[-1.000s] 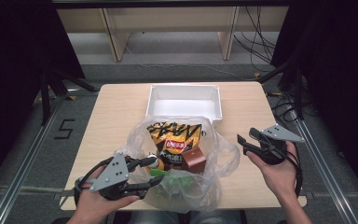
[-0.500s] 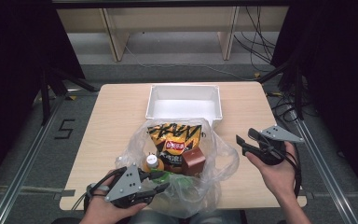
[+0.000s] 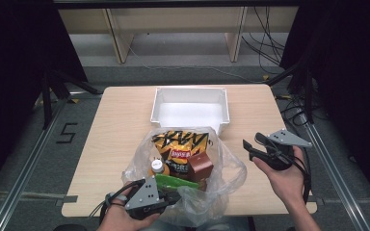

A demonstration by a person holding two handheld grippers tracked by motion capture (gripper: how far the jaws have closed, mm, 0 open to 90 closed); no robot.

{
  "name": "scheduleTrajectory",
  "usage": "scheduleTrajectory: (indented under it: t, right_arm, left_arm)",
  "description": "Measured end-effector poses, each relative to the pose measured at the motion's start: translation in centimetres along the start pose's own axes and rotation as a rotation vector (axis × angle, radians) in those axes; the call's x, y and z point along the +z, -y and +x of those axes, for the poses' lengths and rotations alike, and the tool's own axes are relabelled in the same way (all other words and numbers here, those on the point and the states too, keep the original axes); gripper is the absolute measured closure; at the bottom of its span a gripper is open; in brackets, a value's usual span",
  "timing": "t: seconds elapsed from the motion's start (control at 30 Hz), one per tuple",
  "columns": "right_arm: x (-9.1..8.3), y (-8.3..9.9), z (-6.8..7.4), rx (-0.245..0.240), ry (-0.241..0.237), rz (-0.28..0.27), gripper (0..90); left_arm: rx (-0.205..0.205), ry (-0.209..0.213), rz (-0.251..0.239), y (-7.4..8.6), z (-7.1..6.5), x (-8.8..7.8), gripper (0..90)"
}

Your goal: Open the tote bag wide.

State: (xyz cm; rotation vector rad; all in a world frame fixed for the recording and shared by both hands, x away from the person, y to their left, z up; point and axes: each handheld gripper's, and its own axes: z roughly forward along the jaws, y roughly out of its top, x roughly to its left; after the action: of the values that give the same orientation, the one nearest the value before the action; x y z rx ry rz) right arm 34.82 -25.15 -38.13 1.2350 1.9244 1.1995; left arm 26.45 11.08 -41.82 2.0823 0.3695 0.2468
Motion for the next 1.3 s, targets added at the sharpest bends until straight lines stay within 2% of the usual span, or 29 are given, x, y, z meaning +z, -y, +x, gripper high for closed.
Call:
scheduleTrajectory:
  t: [0.1, 0.13, 0.2, 0.23, 0.33, 0.37, 0.4, 0.43, 0.47, 0.53, 0.57, 0.63, 0.7, 0.73, 0.77, 0.9, 0.93, 1.0, 1.03, 1.07, 1.1, 1.13, 1.17, 1.2, 1.23, 1.27, 1.3]
  right_arm:
    - [-0.1, 0.0, 0.0, -0.006, 0.005, 0.008, 46.3]
    - [-0.2, 0.1, 0.2, 0.032, -0.002, 0.022, 46.3]
    - [-0.2, 0.1, 0.1, 0.014, -0.005, 0.014, 46.3]
    - [0.0, 0.2, -0.1, -0.002, -0.002, 0.016, 46.3]
    - [0.1, 0.2, 0.0, -0.001, -0.003, 0.019, 46.2]
    - [0.1, 0.2, 0.3, 0.03, -0.013, 0.018, 46.2]
    - [0.1, 0.2, 0.3, 0.03, -0.013, 0.018, 46.2]
    - [0.2, 0.1, 0.3, -0.007, -0.006, 0.013, 46.2]
    - [0.1, 0.1, 0.5, 0.015, -0.013, 0.016, 46.3]
    - [0.0, 0.0, 0.6, 0.02, -0.016, 0.016, 46.3]
    - [0.1, -0.1, 0.5, -0.008, -0.016, 0.002, 46.3]
    - [-0.1, -0.2, 0.5, -0.017, -0.014, 0.003, 46.3]
    - [-0.2, -0.4, 0.6, -0.006, -0.027, -0.002, 46.3]
    - [-0.5, -0.5, 0.7, 0.006, -0.012, 0.005, 46.3]
    - [-0.5, -0.7, 0.6, -0.018, -0.018, -0.007, 46.3]
    - [-1.1, -1.2, 1.2, 0.001, -0.037, -0.032, 46.2]
    - [-1.3, -1.5, 1.2, -0.028, -0.04, -0.037, 46.4]
    - [-1.5, -1.8, 1.5, -0.016, -0.057, -0.052, 48.2]
    - [-1.8, -1.9, 1.7, 0.005, -0.057, -0.049, 48.9]
    - [-2.0, -2.3, 1.9, -0.001, -0.085, -0.064, 51.0]
    - [-2.2, -2.5, 2.2, 0.008, -0.092, -0.068, 52.2]
    - [-2.2, -2.7, 2.3, -0.008, -0.109, -0.079, 53.3]
    - [-2.2, -2.7, 2.3, -0.008, -0.109, -0.079, 53.3]
    - [-2.3, -2.9, 2.5, -0.012, -0.12, -0.083, 53.9]
    - [-2.6, -3.4, 3.1, -0.006, -0.134, -0.082, 55.3]
    - [-2.6, -3.4, 3.1, -0.006, -0.134, -0.082, 55.3]
    - [-2.5, -3.5, 3.2, -0.024, -0.149, -0.097, 55.5]
  left_arm:
    - [-0.011, 0.008, 0.022, 0.5, 0.1, 0.7, 88.8]
    - [-0.022, 0.015, 0.031, 0.8, 0.2, 1.2, 89.2]
    - [-0.025, 0.014, 0.038, 1.0, 0.2, 1.4, 89.3]
    - [-0.016, 0.014, 0.053, 1.1, 0.2, 1.6, 89.3]
    - [-0.006, 0.03, 0.081, 1.5, 0.0, 2.4, 89.4]
    - [-0.004, 0.036, 0.094, 1.8, -0.1, 2.9, 89.4]
    - [-0.004, 0.036, 0.094, 1.8, -0.1, 2.9, 89.4]
    - [0.008, 0.039, 0.123, 2.1, -0.1, 3.4, 89.4]
    - [0.009, 0.04, 0.134, 2.2, -0.1, 3.7, 89.4]
    - [0.018, 0.044, 0.149, 2.3, 0.0, 3.9, 89.3]
    - [0.027, 0.048, 0.172, 2.4, 0.0, 4.2, 89.3]
    - [0.038, 0.046, 0.18, 2.5, 0.0, 4.3, 89.1]
    - [0.03, 0.05, 0.173, 2.5, -0.1, 4.4, 87.7]
    - [0.03, 0.05, 0.171, 2.4, -0.1, 4.4, 86.7]
    - [0.035, 0.049, 0.17, 2.4, -0.1, 4.3, 85.1]
    - [0.034, 0.039, 0.13, 1.8, 0.1, 3.4, 79.9]
    - [0.03, 0.043, 0.112, 1.6, 0.1, 3.0, 78.4]
    - [0.029, 0.045, 0.082, 1.1, 0.1, 2.2, 74.8]
    - [0.022, 0.041, 0.062, 0.7, 0.0, 1.5, 72.6]
    - [0.02, 0.036, 0.053, 0.5, 0.1, 1.0, 68.0]
    - [0.008, 0.017, 0.003, -0.1, 0.1, -0.1, 65.9]
    - [0.008, 0.017, 0.003, -0.1, 0.1, -0.1, 64.2]
    - [0.012, -0.002, -0.014, -0.4, 0.2, -0.8, 64.2]
    - [0.004, -0.021, -0.033, -0.7, 0.3, -1.5, 62.7]
    - [-0.01, -0.052, -0.083, -1.1, 0.9, -2.8, 60.4]
    - [-0.01, -0.052, -0.083, -1.1, 0.9, -2.8, 59.7]
    - [-0.016, -0.072, -0.106, -1.4, 1.3, -3.6, 59.7]
